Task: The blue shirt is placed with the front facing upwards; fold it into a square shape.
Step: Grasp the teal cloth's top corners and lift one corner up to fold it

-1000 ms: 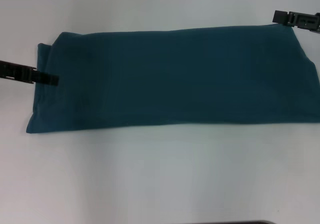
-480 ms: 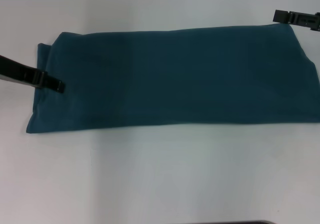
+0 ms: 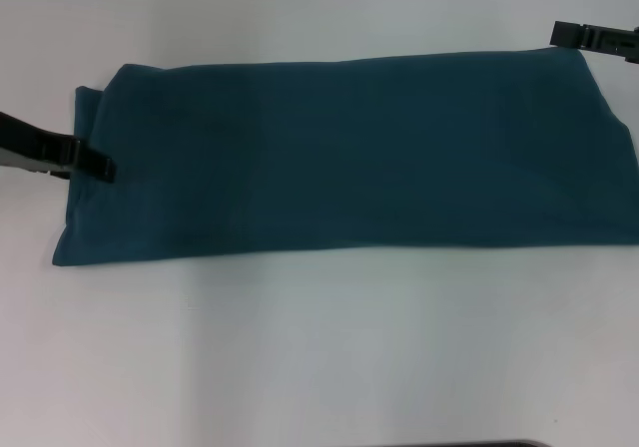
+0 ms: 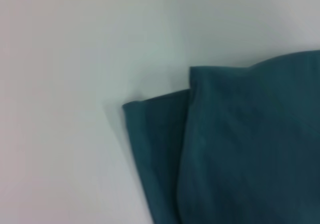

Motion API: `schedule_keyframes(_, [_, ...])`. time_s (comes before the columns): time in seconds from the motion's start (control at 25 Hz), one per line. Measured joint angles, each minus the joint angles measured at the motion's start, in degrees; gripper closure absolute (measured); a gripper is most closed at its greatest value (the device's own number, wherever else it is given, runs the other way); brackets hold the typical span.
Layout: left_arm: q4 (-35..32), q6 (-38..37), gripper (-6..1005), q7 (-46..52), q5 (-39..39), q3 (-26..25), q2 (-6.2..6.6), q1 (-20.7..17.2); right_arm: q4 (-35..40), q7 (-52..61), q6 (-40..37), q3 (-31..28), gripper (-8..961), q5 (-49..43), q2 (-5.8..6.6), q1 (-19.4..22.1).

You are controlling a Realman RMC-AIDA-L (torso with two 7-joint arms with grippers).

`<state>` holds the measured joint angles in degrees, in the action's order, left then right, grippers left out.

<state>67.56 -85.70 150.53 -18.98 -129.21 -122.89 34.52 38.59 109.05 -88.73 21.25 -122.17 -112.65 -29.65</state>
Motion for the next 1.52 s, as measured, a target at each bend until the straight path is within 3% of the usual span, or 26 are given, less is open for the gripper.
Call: schedule_keyframes(1.52, [-7.76,3.30,418,4.50,6.07,0.06,0.88,3.51,0.20,-0.07,-0.13,-0.09,221,0.00,0.08,0.30])
